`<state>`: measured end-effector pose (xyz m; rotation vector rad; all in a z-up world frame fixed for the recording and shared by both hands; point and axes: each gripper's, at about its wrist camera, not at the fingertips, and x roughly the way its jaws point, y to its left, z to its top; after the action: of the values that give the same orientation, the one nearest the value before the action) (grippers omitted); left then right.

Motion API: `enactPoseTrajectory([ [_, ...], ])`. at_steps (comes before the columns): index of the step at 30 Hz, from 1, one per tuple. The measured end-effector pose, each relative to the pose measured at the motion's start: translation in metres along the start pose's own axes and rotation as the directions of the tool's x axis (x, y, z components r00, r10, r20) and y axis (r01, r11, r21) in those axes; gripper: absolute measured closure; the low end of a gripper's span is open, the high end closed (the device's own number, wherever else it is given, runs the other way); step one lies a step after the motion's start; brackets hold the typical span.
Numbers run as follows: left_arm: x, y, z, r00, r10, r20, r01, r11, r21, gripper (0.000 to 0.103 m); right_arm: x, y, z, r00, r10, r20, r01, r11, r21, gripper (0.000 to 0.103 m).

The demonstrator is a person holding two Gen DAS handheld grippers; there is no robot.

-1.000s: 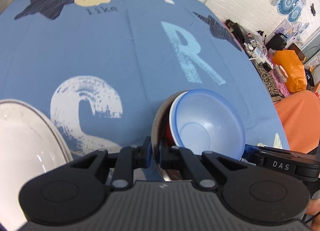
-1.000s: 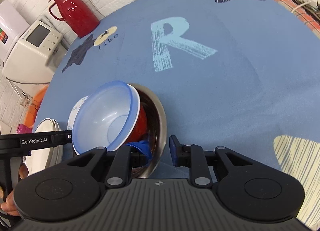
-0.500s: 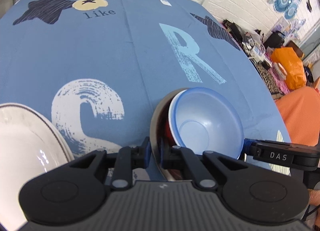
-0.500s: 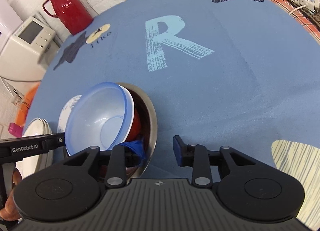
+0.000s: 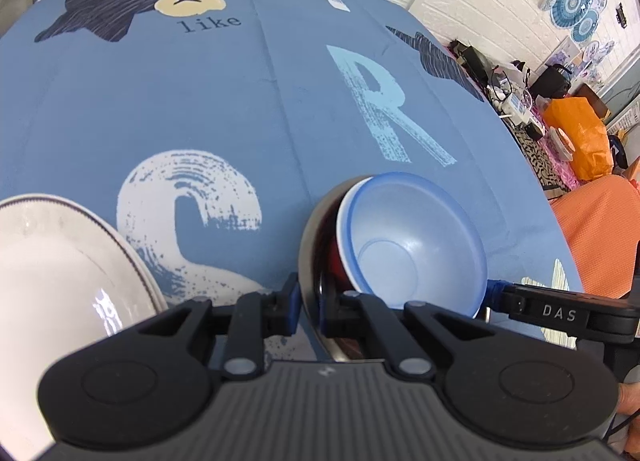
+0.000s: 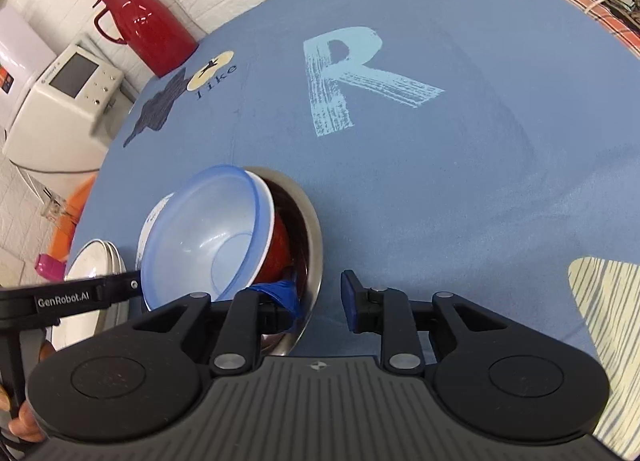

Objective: Organize plates and bowls

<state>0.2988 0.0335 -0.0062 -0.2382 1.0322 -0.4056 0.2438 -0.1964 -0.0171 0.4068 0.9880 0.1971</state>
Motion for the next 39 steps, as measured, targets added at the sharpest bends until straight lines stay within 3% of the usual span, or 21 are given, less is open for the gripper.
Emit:
enactPoseTrajectory([
  [7,0.000,-0.007,-0.002,0.999,0.033,0.015,-0.033,0.999,0.033,0.103,0.001,0.004,0.004,0.999,-0.042,-0.025,0.041,0.999,-0.017,0.083],
  [9,0.000,-0.007,-0.002,0.999,0.038,0.016,-0.038,0.999,0.021,0.103,-0.001,0.005,0.000,1.000,-0.018,0.005,0.018,1.000,-0.020,0.096],
  [12,-0.003,-0.004,0.000,0.999,0.035,0.013,-0.035,0.999,0.005,0.103,-0.008,0.007,-0.002,0.999,0.030,0.031,-0.030,1.000,-0.008,0.103],
  [19,-0.012,-0.004,-0.002,0.999,0.032,0.035,-0.033,0.999,0.027,0.103,-0.001,0.016,-0.001,1.000,0.002,-0.001,-0.002,1.000,-0.031,0.100],
  [25,-0.021,0.004,-0.001,0.996,0.069,0.061,-0.070,0.997,0.021,0.103,0.000,0.023,-0.007,0.998,0.058,0.010,-0.058,0.998,0.003,0.101],
  [32,-0.042,0.013,0.008,0.993,0.075,0.096,-0.075,0.997,-0.005,0.103,-0.002,0.045,0.008,0.997,0.070,0.034,-0.070,0.997,-0.020,0.101],
  [39,-0.095,0.029,0.012,0.975,0.135,0.176,-0.131,0.991,-0.032,0.103,-0.008,0.093,0.021,0.993,0.119,0.027,-0.115,0.988,-0.102,0.101],
])
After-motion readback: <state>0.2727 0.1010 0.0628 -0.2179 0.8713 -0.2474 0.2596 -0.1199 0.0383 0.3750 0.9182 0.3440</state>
